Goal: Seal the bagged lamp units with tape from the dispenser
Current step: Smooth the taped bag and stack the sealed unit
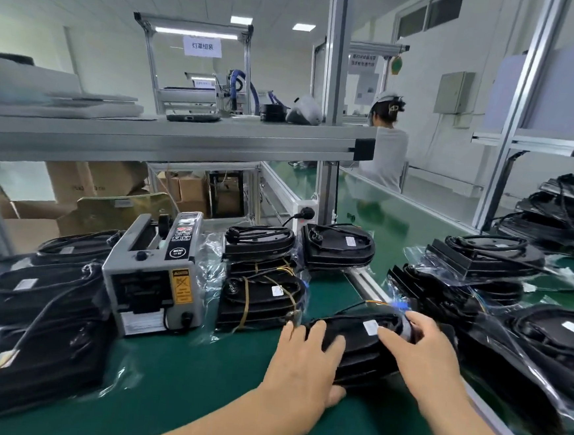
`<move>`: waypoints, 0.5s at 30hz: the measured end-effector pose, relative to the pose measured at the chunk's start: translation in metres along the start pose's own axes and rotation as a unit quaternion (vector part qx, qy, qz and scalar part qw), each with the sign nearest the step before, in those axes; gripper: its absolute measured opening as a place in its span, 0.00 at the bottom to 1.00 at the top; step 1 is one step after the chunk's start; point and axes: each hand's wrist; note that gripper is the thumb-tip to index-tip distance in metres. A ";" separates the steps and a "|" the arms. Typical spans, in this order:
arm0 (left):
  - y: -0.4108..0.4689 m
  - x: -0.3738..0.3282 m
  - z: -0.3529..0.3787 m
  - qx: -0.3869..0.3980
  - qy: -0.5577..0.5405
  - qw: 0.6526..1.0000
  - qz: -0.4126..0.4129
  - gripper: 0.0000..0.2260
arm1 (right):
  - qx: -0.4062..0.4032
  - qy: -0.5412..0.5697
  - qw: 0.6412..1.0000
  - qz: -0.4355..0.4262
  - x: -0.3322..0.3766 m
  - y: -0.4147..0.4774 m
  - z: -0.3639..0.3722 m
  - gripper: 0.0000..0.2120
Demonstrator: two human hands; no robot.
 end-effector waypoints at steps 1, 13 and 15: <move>-0.017 0.003 0.000 -0.005 -0.027 1.000 0.006 0.33 | 0.003 0.007 1.000 -0.012 0.003 -0.015 -0.003 0.20; -0.189 0.052 0.030 -0.189 -0.299 0.928 -0.114 0.35 | 0.185 0.192 0.956 -0.123 0.065 -0.153 0.041 0.38; -0.203 0.053 0.029 -0.247 -0.361 0.887 -0.147 0.38 | 0.234 0.289 0.924 -0.087 0.065 -0.165 0.057 0.45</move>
Point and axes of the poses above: each hand's wrist, its own y-axis towards the middle knuckle, its own z-axis out of the palm, x = y × z, and after that the axes turned 4 degrees about x, right-handed
